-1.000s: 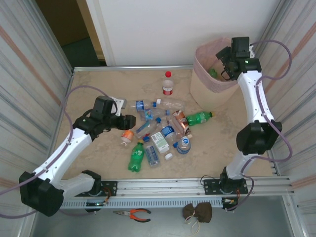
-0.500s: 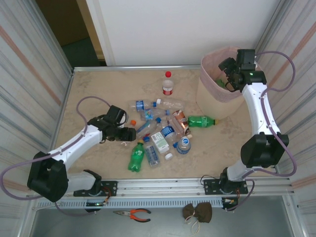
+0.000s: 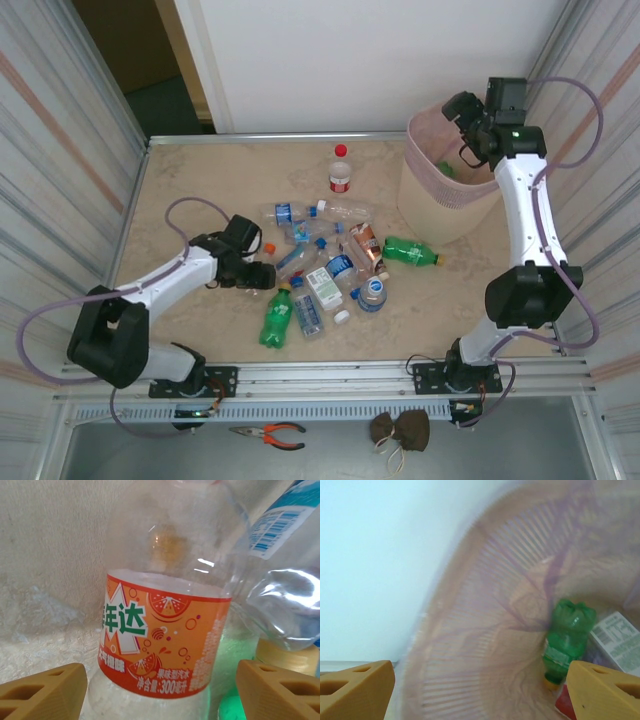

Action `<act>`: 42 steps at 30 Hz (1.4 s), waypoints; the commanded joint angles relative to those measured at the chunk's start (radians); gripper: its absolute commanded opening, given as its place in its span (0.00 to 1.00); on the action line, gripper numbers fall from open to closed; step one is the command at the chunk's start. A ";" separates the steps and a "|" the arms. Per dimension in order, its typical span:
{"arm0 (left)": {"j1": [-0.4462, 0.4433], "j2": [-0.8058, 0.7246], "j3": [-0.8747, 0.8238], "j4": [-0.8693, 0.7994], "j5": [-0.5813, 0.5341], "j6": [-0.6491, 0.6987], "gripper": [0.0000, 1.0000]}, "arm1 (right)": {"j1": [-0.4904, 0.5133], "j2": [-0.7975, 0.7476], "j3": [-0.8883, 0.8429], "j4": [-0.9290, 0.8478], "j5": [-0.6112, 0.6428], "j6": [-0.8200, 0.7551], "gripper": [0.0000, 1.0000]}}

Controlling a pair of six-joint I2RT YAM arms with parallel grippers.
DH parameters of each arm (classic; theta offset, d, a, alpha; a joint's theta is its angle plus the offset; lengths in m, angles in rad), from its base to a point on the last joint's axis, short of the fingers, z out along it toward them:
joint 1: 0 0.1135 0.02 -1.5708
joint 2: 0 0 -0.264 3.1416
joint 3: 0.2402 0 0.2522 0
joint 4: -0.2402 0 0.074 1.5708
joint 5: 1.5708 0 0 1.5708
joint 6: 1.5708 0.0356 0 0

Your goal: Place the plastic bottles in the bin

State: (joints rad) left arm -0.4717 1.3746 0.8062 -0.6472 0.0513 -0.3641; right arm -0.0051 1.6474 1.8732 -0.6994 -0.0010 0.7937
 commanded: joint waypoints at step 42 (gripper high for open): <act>-0.004 -0.037 0.005 0.000 0.054 0.048 0.52 | -0.115 -0.318 -0.520 0.254 -0.323 0.024 0.96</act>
State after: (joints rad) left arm -0.4725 1.3800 0.7929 -0.6247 0.1249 -0.3367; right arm -0.1139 1.2949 1.3319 -0.5552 -0.2420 0.7746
